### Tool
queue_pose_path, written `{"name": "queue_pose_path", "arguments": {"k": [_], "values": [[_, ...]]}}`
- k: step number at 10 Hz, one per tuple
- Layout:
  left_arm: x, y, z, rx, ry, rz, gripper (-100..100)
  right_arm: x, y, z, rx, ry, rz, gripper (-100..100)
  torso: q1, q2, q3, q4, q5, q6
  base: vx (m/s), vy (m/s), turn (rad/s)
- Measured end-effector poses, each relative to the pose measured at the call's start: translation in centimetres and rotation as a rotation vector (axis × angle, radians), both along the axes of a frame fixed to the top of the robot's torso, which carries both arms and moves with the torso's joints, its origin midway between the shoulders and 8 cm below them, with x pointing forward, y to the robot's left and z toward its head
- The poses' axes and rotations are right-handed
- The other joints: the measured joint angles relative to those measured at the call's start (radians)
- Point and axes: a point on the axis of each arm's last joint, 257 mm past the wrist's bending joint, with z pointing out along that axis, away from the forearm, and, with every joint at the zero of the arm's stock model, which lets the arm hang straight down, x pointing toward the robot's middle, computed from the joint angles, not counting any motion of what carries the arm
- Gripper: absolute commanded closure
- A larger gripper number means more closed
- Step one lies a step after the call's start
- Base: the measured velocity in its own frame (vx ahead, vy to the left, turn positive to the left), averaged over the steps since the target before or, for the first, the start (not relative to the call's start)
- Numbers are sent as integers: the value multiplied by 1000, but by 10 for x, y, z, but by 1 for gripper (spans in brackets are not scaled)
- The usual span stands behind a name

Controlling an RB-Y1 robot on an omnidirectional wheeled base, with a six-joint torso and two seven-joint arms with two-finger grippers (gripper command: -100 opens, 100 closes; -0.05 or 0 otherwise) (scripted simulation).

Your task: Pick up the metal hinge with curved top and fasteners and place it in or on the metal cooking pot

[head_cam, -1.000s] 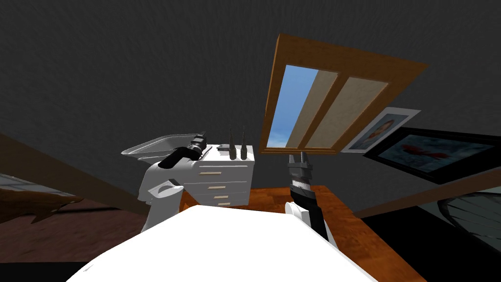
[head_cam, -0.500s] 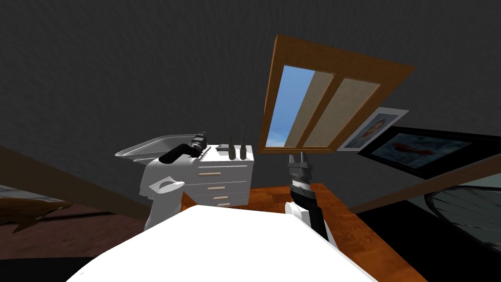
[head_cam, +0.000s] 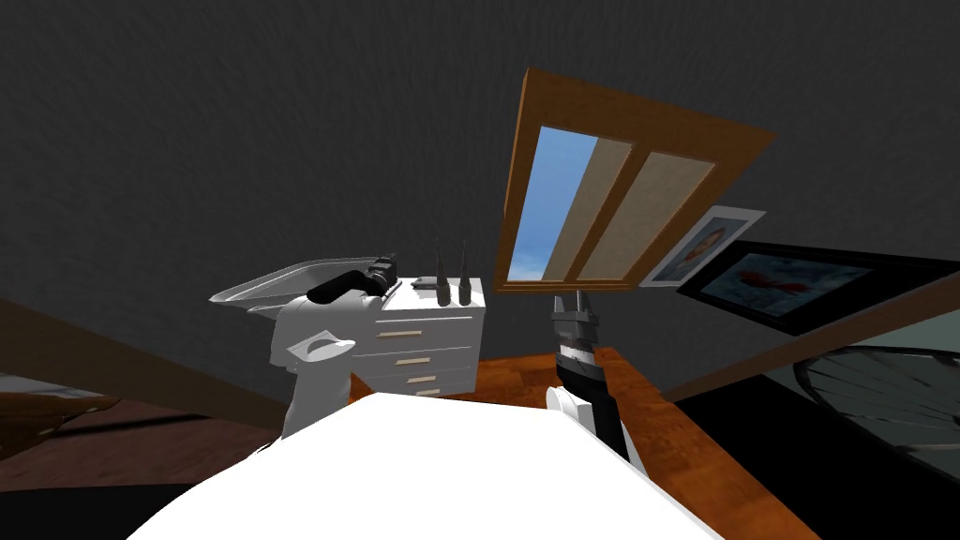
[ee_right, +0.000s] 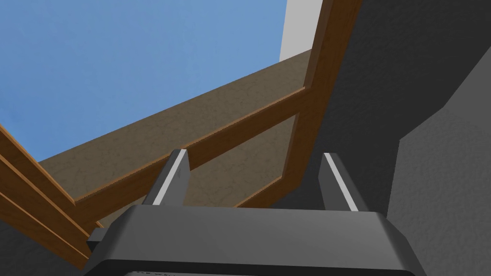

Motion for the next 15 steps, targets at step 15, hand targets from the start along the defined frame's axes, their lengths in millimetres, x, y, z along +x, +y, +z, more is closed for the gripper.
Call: {"name": "queue_pose_path", "arguments": {"k": [15], "values": [[1, 7, -35, -145, 242, 54, -100, 0, 0, 0, 0, 0, 0, 0, -1, 0, 0, 0, 0, 0, -2, -1, -37]]}}
